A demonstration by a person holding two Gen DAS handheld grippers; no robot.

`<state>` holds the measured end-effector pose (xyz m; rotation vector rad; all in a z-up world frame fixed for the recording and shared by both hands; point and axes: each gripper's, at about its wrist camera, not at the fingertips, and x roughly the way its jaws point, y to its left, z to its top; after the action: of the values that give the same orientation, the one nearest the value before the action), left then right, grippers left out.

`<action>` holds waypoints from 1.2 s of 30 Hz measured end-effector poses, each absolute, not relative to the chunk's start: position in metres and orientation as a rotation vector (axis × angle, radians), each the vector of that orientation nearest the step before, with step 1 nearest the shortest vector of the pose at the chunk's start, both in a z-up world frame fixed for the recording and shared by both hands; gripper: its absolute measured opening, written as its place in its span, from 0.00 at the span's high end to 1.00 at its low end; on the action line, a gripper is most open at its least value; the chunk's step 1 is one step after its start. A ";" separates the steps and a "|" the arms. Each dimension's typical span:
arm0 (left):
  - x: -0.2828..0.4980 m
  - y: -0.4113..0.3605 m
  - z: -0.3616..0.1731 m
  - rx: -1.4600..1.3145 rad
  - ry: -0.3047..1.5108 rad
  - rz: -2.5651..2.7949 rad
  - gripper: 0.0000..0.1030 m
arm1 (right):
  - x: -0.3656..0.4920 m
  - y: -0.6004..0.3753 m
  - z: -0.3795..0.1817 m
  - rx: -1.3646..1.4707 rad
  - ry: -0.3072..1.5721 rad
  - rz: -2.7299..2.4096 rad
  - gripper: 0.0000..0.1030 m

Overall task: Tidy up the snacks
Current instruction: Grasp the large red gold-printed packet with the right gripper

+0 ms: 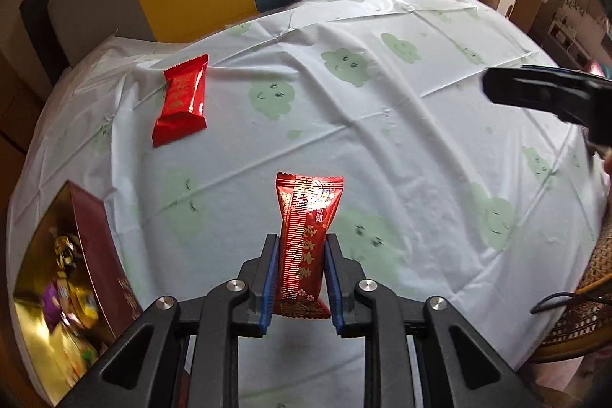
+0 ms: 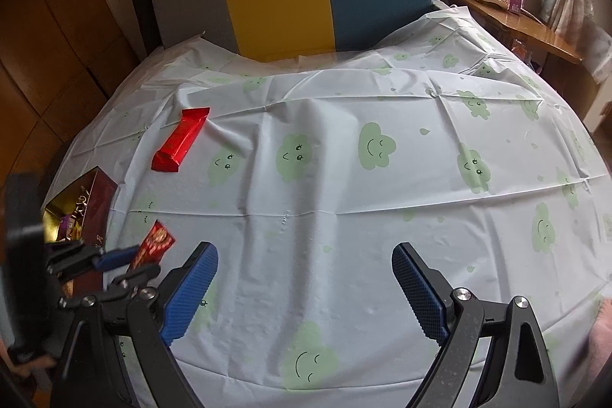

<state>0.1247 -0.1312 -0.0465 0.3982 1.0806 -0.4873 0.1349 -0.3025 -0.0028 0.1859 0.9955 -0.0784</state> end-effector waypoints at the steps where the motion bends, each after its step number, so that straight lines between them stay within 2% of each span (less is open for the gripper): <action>1: 0.112 -0.130 -0.046 0.387 1.066 -0.482 0.78 | 0.135 -0.303 -0.003 0.184 0.997 -0.081 0.10; 11: 0.017 -0.104 -0.060 0.439 0.865 -0.456 0.78 | 0.139 -0.310 -0.019 0.287 1.040 -0.045 0.10; 20: -0.001 -0.068 -0.081 0.389 0.833 -0.455 0.78 | 0.168 -0.281 -0.031 0.355 1.113 0.037 0.10; 36: 0.000 -0.050 -0.087 0.255 0.774 -0.517 0.78 | 0.318 -0.155 -0.052 0.267 1.212 0.059 0.10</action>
<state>-0.0003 -0.0502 -0.0872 0.2554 0.7737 -0.5170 0.3181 -0.1551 -0.0524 0.2666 1.2118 0.0586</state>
